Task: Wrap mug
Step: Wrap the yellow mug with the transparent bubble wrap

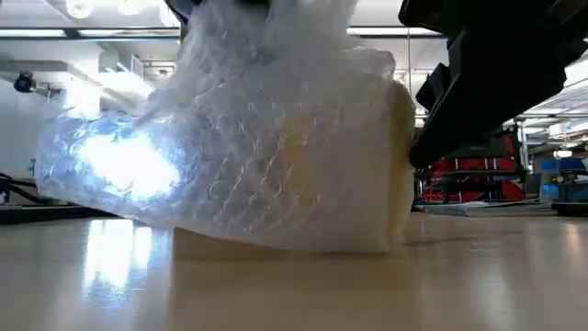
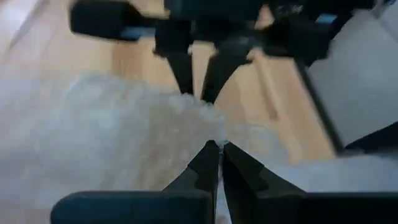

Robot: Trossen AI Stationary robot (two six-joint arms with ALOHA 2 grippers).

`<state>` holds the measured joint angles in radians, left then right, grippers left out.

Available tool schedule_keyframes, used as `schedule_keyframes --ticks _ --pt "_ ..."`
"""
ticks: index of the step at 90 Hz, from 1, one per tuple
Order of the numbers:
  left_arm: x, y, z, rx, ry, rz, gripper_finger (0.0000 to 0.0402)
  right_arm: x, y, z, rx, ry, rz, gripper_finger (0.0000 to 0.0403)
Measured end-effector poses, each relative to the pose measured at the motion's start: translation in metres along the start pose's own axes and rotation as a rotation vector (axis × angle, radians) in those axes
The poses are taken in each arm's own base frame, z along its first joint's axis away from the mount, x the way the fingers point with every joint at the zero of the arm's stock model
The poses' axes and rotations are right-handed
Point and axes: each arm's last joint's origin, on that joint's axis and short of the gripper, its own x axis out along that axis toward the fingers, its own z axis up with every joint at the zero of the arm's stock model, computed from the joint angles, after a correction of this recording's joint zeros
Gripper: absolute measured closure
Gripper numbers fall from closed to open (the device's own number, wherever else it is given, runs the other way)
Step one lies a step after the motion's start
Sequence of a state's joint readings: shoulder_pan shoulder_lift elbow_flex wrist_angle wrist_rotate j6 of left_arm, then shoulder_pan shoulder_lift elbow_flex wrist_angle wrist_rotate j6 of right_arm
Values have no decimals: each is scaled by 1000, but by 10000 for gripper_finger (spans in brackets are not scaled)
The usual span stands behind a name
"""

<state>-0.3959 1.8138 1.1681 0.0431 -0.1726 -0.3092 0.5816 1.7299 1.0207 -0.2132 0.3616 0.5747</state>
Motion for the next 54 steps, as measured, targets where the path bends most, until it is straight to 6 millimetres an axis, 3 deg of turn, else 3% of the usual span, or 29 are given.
schedule_keyframes --ticks 17,31,41,54 --pt "16 -1 2 9 39 17 401 -43 5 35 -51 103 -16 401" --pt "16 -1 4 16 35 17 401 -62 7 66 -140 -54 -139 401" --pt "16 -1 4 16 35 17 402 -53 1 77 -163 -121 -174 401" --pt "16 -1 4 16 34 17 395 -24 -7 70 -119 -13 -128 401"
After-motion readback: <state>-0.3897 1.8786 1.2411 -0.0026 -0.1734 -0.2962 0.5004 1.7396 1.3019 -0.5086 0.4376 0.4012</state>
